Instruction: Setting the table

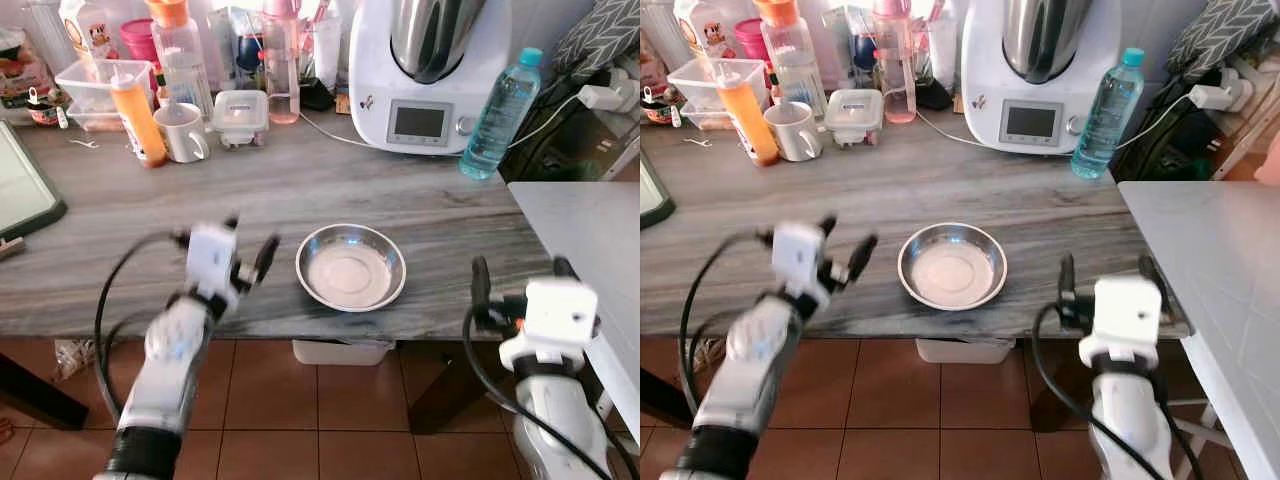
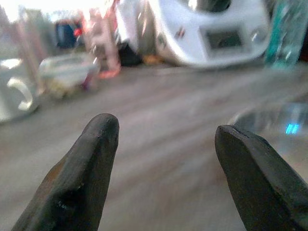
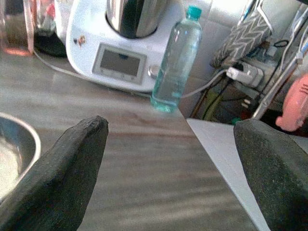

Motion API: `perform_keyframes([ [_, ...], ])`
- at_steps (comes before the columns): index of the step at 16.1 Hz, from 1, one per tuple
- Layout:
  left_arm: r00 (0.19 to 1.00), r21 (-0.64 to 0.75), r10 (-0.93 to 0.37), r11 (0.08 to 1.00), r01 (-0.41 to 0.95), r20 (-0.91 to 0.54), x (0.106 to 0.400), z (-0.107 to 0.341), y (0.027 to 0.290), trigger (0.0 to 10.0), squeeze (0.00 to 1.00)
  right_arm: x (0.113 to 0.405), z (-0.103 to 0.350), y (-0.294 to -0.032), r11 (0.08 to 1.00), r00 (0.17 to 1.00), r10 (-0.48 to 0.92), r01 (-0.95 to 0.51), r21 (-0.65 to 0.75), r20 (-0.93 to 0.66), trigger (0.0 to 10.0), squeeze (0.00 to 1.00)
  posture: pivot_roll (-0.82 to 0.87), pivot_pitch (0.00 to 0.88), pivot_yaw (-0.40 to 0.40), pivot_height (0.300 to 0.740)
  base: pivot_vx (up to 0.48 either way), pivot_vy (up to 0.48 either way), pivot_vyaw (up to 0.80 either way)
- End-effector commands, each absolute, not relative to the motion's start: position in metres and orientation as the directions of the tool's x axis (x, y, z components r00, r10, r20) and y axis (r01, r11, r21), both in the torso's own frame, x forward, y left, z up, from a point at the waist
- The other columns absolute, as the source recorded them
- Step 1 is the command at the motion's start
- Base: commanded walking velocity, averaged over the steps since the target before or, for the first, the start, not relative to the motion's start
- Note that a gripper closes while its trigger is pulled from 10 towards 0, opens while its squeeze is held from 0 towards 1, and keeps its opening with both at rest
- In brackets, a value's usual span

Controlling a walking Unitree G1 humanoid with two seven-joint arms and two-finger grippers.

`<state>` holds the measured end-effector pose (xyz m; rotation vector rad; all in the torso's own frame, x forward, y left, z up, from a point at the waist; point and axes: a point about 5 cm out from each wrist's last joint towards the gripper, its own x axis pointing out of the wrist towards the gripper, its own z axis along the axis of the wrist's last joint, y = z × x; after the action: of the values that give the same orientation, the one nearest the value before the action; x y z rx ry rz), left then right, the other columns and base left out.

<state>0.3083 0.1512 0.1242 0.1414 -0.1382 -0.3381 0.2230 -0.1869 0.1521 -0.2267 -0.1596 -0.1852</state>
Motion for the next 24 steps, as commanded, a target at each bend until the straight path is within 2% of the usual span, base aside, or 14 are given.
perform_keyframes([
  [1,0.936,0.206,-0.324,0.934,0.293,0.140,0.307,0.130,0.153,10.0,0.00,0.218,0.157,-0.190,0.950,0.962,-0.182,0.226,-0.217,0.205,10.0,0.00,0.12,0.078,-0.036,0.740,0.000,0.000,0.00],
  [10,0.980,0.413,-0.197,0.893,0.180,-0.002,0.262,0.090,0.222,10.0,0.00,0.200,0.134,-0.188,0.959,0.988,-0.109,0.134,-0.249,0.109,10.0,0.00,0.19,0.095,-0.075,0.740,0.000,0.000,0.00],
  [12,0.990,0.440,-0.141,0.888,0.136,-0.020,0.242,0.082,0.235,10.0,0.00,0.198,0.130,-0.190,0.959,0.992,-0.093,0.114,-0.261,0.091,10.0,0.00,0.21,0.093,-0.093,0.740,0.000,0.000,0.00],
  [15,0.993,0.428,-0.119,0.897,0.112,-0.011,0.235,0.078,0.228,10.0,0.00,0.214,0.134,-0.183,0.966,0.992,-0.054,0.081,-0.246,0.115,10.0,0.00,0.25,0.107,-0.113,0.740,0.000,0.000,0.00],
  [18,0.995,0.429,-0.099,0.899,0.091,-0.004,0.238,0.079,0.234,10.0,0.00,0.221,0.137,-0.179,0.971,0.991,-0.038,0.067,-0.231,0.128,10.0,0.00,0.27,0.119,-0.090,0.740,0.000,0.000,0.00],
  [24,0.996,0.437,-0.082,0.897,0.060,0.031,0.245,0.088,0.237,10.0,0.00,0.241,0.142,-0.155,0.983,0.984,0.031,0.002,-0.186,0.173,10.0,0.00,0.32,0.119,-0.095,0.740,0.000,0.000,0.00],
])
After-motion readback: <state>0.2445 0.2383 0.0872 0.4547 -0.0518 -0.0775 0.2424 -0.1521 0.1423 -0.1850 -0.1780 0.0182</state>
